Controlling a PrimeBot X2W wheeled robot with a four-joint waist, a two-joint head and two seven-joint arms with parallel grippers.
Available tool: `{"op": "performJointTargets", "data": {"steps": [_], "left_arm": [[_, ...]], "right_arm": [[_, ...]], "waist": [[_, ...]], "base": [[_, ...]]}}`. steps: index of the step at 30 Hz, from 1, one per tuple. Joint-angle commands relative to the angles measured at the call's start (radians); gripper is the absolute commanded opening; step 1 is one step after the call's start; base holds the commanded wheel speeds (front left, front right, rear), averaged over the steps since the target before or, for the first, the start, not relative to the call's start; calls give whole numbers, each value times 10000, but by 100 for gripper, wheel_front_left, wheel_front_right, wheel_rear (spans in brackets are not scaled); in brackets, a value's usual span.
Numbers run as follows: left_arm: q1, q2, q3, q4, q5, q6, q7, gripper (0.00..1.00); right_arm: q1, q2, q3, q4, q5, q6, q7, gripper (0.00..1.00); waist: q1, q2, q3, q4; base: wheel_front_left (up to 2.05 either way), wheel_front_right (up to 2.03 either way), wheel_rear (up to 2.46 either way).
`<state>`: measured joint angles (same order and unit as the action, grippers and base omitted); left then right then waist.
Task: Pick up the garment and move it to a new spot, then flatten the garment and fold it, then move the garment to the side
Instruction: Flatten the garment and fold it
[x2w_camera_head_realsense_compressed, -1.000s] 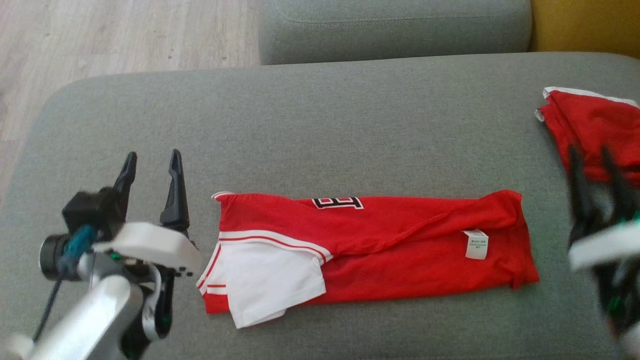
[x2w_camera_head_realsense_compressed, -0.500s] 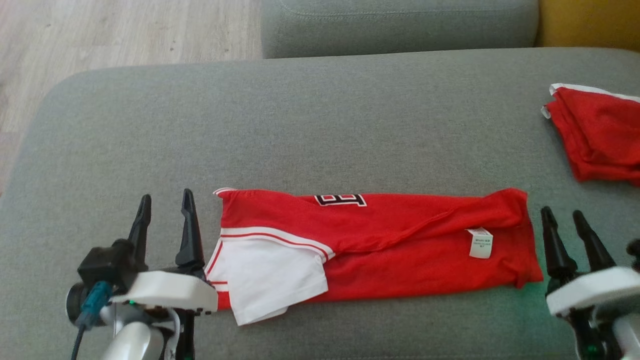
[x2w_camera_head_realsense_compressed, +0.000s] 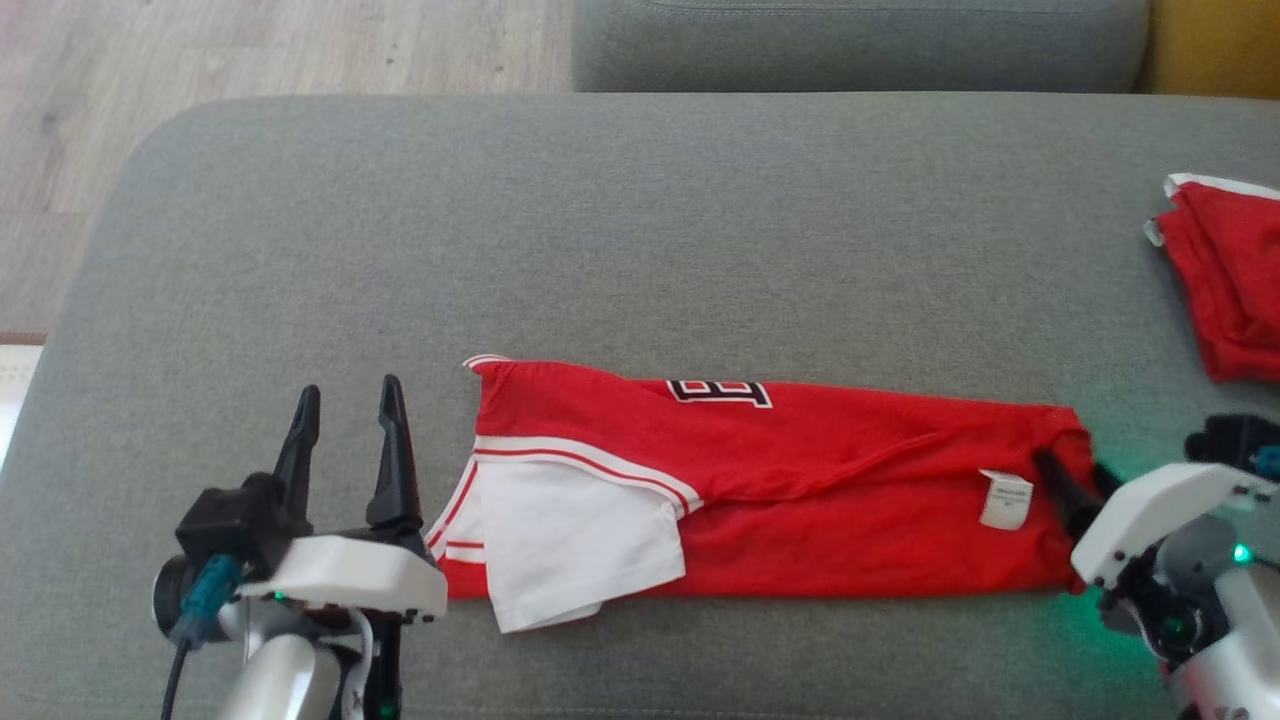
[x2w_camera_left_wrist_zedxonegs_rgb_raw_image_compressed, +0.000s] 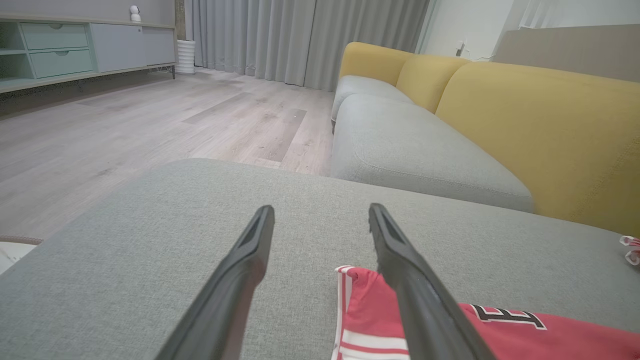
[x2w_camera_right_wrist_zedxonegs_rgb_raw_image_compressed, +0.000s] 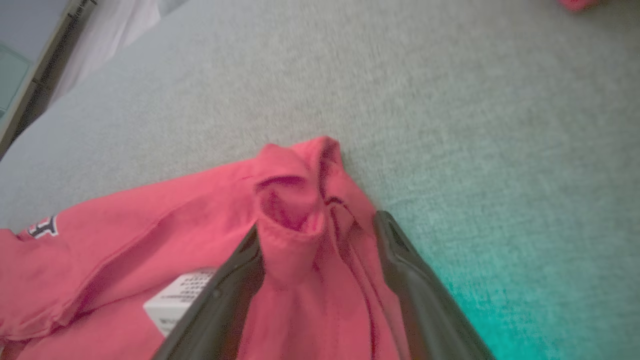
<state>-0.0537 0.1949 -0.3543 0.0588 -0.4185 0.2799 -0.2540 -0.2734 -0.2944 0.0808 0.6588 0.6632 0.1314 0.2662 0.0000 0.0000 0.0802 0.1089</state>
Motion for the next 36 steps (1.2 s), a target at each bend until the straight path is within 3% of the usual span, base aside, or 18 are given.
{"op": "performJointTargets", "data": {"steps": [1,11,12,14,15,23,30,36], "left_arm": [[-515,0,520,-258,122,-92,-77,100],[-449,-333,847,53,413,-471,-78,100],[-454,-349,881,87,433,-509,-78,100],[-473,-379,945,154,475,-575,-78,100],[-482,-390,978,183,495,-603,-78,100],[-384,-500,1233,281,650,-743,-78,100],[-270,-614,1380,272,739,-856,-78,100],[-196,-691,1436,353,770,-970,-78,100]], "right_arm": [[-166,-43,50,-84,68,-7,265,100],[180,658,-524,1065,291,-7,2325,100],[202,728,-522,1050,284,-7,2448,86],[177,843,-598,951,263,-7,2386,23],[168,905,-629,949,273,-7,2424,0],[-515,666,-967,16,266,-7,2417,0],[-821,-598,-1750,-719,-290,-7,2688,0],[-772,-763,-2173,-1365,-229,-7,2996,0]], "waist": [[0,0,15,42],[0,0,80,137],[0,0,87,141],[0,0,91,151],[0,0,79,156],[0,0,-153,35],[0,0,-286,-126],[0,0,-427,-137]], "base": [[0,0,0],[0,0,0],[0,0,0],[0,0,0],[0,0,0],[0,0,0],[0,0,0],[0,0,0]]}}
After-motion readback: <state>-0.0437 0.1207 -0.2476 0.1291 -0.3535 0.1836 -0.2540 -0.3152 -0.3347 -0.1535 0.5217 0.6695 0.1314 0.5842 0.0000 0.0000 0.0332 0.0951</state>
